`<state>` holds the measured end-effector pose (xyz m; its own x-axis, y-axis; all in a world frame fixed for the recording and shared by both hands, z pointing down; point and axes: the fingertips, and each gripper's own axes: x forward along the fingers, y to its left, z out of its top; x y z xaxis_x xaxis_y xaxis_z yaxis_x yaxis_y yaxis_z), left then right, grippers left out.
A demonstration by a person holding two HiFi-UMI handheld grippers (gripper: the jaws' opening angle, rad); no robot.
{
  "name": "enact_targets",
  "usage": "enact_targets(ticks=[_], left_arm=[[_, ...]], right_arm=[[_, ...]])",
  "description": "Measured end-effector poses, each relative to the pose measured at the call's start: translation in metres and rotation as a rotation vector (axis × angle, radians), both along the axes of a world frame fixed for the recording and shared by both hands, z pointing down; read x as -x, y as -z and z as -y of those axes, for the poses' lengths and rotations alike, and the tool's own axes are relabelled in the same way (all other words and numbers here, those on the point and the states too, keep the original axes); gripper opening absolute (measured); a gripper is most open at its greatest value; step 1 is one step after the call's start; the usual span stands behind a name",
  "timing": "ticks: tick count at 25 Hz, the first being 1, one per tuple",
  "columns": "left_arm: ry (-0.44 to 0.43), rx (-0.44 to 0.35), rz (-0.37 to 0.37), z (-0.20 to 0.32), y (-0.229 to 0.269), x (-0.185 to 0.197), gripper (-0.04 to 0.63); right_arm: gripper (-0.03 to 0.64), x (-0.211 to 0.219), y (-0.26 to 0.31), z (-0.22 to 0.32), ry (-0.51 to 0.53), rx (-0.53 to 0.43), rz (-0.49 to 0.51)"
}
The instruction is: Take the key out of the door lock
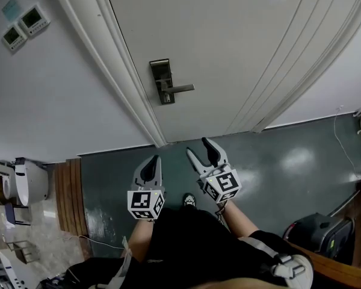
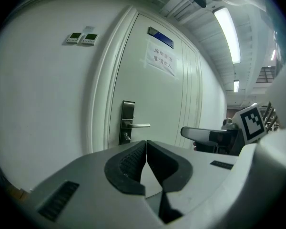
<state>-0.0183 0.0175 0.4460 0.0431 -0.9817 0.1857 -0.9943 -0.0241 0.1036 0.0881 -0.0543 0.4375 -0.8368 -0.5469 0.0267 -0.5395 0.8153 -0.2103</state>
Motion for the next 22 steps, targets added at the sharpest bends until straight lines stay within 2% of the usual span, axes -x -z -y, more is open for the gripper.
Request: enact_targets(ticks=[8, 14, 18, 22], left_arm=[[0.000, -0.016, 0.007, 0.047, 0.003, 0.029, 0.025], [-0.067, -0.051, -0.002, 0.101, 0.008, 0.064, 0.025], [-0.113, -0.042, -0.003, 0.129, 0.009, 0.097, 0.025], [-0.170, -0.017, -0.035, 0.153, 0.001, 0.118, 0.025]], right_arm=[[0.255, 0.025, -0.003, 0.043, -0.006, 0.023, 0.027], [0.255, 0.062, -0.001, 0.090, -0.042, 0.041, 0.036], [0.255, 0.093, -0.001, 0.116, -0.073, 0.093, 0.047], [0.255, 0.119, -0.020, 0.131, -0.116, 0.172, 0.043]])
